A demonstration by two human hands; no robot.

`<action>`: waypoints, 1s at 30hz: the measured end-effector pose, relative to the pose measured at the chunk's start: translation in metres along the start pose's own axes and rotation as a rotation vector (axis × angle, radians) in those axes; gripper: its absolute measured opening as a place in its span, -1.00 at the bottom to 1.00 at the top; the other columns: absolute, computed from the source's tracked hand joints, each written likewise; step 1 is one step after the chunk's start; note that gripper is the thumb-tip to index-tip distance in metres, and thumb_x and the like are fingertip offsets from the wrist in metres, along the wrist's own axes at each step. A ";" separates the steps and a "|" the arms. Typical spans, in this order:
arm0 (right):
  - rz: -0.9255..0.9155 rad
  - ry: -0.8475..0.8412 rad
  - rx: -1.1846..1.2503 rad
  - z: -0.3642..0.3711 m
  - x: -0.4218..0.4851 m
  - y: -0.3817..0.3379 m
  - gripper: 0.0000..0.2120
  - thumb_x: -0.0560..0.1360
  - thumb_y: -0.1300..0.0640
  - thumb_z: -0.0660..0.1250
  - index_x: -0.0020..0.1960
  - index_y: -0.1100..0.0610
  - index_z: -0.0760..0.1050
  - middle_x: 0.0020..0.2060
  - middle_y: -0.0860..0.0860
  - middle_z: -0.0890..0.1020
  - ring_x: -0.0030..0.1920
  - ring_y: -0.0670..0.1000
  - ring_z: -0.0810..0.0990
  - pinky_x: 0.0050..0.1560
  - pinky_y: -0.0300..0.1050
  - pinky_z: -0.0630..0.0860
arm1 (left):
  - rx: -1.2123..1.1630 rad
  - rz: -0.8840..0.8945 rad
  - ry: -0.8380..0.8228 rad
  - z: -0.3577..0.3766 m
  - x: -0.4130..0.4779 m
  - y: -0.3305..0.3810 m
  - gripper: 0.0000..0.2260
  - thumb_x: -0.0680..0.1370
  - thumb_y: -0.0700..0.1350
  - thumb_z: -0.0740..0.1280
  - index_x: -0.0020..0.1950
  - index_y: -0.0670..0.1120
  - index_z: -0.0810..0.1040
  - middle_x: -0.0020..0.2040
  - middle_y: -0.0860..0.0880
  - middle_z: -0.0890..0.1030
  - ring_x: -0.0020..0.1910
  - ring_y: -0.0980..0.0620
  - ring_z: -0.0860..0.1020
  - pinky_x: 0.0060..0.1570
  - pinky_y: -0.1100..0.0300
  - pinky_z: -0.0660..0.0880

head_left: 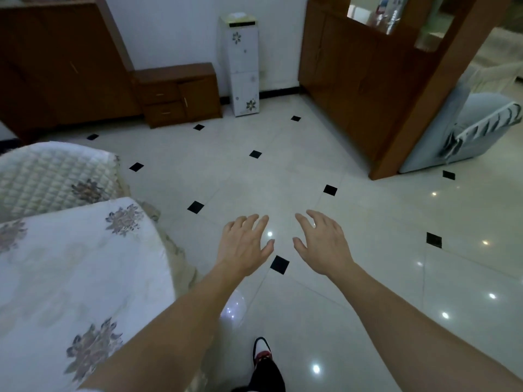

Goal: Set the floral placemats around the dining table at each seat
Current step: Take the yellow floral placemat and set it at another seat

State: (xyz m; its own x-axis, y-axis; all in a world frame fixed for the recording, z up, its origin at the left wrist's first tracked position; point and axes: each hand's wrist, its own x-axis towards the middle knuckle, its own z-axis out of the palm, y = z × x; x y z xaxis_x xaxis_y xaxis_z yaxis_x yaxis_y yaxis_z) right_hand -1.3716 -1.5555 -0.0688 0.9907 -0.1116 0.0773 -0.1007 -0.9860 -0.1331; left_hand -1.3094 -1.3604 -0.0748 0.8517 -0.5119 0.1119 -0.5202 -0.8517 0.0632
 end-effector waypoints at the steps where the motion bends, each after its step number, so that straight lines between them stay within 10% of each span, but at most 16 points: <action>1: -0.016 -0.008 -0.011 0.000 0.022 -0.002 -0.47 0.57 -0.12 0.17 0.49 0.02 0.25 0.44 0.11 0.35 0.44 0.11 0.30 0.42 0.08 0.24 | -0.008 -0.011 0.002 0.001 0.016 -0.008 -0.45 0.57 0.24 0.11 0.50 0.02 0.28 0.41 -0.01 0.45 0.34 -0.05 0.42 0.27 0.01 0.37; 30: -0.385 -0.100 0.122 0.065 0.555 -0.085 -0.46 0.57 -0.14 0.12 0.51 -0.02 0.19 0.44 0.05 0.33 0.47 0.05 0.23 0.46 0.07 0.16 | 0.078 -0.445 -0.006 0.023 0.403 -0.268 -0.44 0.56 0.27 0.05 0.50 0.05 0.27 0.45 0.03 0.41 0.40 -0.03 0.36 0.34 0.01 0.31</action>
State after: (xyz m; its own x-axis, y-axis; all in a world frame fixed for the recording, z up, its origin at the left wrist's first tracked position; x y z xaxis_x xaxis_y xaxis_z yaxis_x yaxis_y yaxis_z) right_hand -0.8069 -1.5258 -0.0785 0.9586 0.2805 0.0490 0.2841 -0.9308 -0.2299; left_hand -0.8254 -1.3405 -0.0695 0.9918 -0.0948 0.0854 -0.0976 -0.9948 0.0287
